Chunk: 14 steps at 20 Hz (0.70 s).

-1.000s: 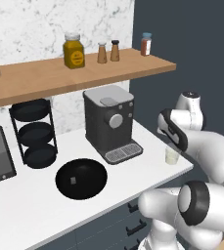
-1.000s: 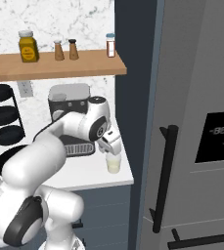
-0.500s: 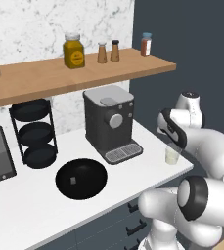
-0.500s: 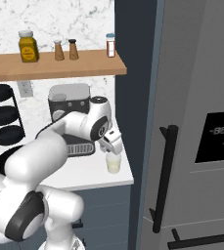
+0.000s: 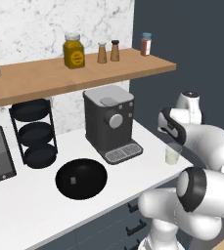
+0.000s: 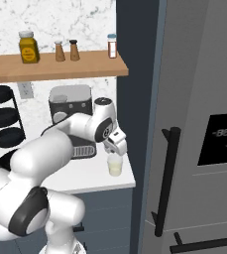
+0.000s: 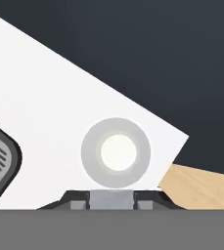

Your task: Grab a lemon wedge from the fridge and one ice cube from the ice bowl, and put them in the glass of lemonade.

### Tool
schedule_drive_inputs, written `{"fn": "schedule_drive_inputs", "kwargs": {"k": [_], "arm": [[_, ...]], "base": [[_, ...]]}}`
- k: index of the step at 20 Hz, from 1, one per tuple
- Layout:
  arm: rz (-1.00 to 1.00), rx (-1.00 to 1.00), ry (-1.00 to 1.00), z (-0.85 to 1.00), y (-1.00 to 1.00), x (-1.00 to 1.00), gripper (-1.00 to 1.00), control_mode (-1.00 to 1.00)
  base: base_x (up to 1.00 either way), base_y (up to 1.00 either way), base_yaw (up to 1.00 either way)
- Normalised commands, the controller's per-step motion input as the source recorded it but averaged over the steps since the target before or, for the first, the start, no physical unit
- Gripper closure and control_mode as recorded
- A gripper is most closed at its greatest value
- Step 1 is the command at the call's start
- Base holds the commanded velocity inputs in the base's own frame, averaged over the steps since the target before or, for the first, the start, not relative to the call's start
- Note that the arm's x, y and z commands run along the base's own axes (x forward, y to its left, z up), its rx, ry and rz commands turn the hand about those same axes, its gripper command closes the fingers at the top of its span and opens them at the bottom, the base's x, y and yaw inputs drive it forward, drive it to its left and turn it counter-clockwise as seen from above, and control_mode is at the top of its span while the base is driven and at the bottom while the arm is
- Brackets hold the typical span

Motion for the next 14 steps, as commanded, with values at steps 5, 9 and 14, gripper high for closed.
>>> {"fn": "schedule_drive_inputs", "kwargs": {"k": [5,9,14], "arm": [[0.0,0.05,0.0,-0.57,0.0,0.15,1.0,-1.0],[0.0,0.03,-0.02,-0.52,-0.01,0.05,1.0,-1.0],[0.0,0.0,-0.05,-0.04,-0.03,0.0,1.0,-1.0]], "base": [[0.0,0.0,0.0],[0.0,0.0,0.0],[0.0,0.0,0.0]]}}
